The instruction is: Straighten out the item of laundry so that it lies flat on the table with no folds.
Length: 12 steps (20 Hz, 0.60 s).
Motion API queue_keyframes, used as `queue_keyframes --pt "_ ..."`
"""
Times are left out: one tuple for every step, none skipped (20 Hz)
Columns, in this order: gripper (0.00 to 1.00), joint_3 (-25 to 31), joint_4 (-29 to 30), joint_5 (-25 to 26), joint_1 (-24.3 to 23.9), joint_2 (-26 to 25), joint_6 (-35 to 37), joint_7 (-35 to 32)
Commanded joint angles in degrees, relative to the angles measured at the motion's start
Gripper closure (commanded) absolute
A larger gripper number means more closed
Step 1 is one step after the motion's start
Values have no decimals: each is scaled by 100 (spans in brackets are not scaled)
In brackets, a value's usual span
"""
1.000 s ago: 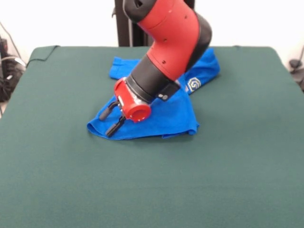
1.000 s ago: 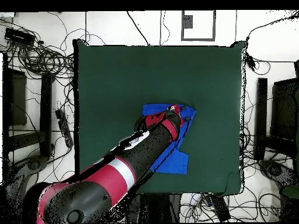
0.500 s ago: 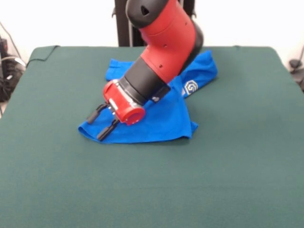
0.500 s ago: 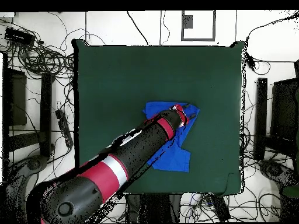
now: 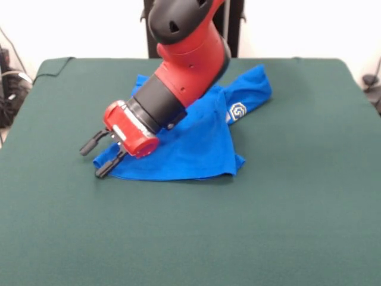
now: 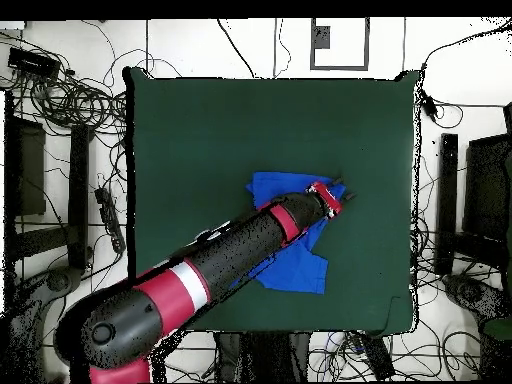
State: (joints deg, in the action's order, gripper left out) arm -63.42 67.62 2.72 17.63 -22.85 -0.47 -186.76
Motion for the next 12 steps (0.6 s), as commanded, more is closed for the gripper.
queue_keyframes --pt "0 -348 -458 -531 -262 -765 -731 -108" --pt "0 -451 -456 -588 -293 -823 -816 -86" --pt "0 -494 -473 -618 -364 -851 -884 -55" --pt "0 -479 -489 -618 -405 -849 -937 -14" --pt "0 -494 -506 -628 -454 -858 -979 23" --pt "0 -469 -526 -603 -499 -832 -1017 71" --pt "0 -465 -524 -604 -502 -822 -1024 90" --pt "0 -529 -506 -635 -484 -839 -1052 106" --pt "0 -551 -501 -656 -499 -849 -1059 117" --pt "0 -605 -494 -712 -496 -885 -1076 117" --pt "0 -676 -487 -759 -513 -914 -1099 124" --pt "0 -794 -473 -838 -525 -974 -1141 131"
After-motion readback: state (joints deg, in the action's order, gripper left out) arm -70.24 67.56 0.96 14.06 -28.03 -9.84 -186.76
